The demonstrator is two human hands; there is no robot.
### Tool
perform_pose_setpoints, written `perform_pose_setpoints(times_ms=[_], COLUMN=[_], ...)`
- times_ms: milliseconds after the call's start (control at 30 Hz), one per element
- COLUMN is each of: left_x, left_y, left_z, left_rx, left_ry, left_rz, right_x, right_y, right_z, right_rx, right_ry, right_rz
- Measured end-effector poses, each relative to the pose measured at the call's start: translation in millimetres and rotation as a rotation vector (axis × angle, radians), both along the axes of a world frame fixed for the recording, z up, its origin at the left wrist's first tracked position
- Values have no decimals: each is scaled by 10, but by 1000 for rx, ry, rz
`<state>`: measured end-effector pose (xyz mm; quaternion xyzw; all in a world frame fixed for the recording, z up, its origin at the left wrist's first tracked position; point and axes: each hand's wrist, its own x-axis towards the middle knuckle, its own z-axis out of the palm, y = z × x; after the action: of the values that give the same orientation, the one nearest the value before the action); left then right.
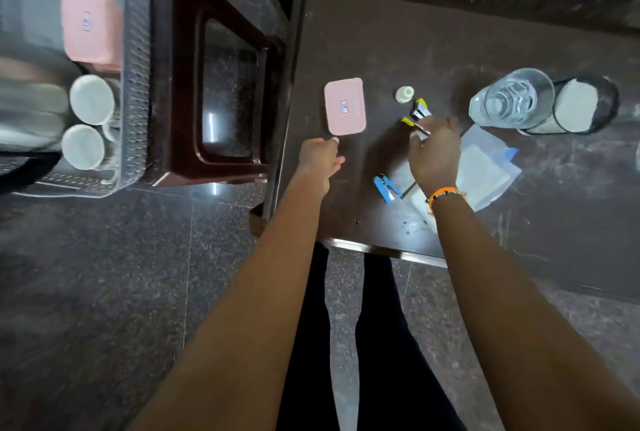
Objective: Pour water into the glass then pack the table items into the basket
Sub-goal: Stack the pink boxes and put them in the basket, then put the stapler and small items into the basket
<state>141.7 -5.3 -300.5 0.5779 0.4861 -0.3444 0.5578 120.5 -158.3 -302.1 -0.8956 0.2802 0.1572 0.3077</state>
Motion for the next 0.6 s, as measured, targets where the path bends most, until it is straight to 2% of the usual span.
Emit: perform_pose_setpoints(times_ms=[267,600], left_x=[171,87], left_y=[-263,-347], left_z=[-244,-239], left_rx=[113,236], left_ry=[20,-51], left_rz=[31,-10], right_x=[219,129], right_y=[-430,-455], right_z=[-425,-482], right_rx=[-256,-360], right_ry=[198,129], right_rz=[357,386])
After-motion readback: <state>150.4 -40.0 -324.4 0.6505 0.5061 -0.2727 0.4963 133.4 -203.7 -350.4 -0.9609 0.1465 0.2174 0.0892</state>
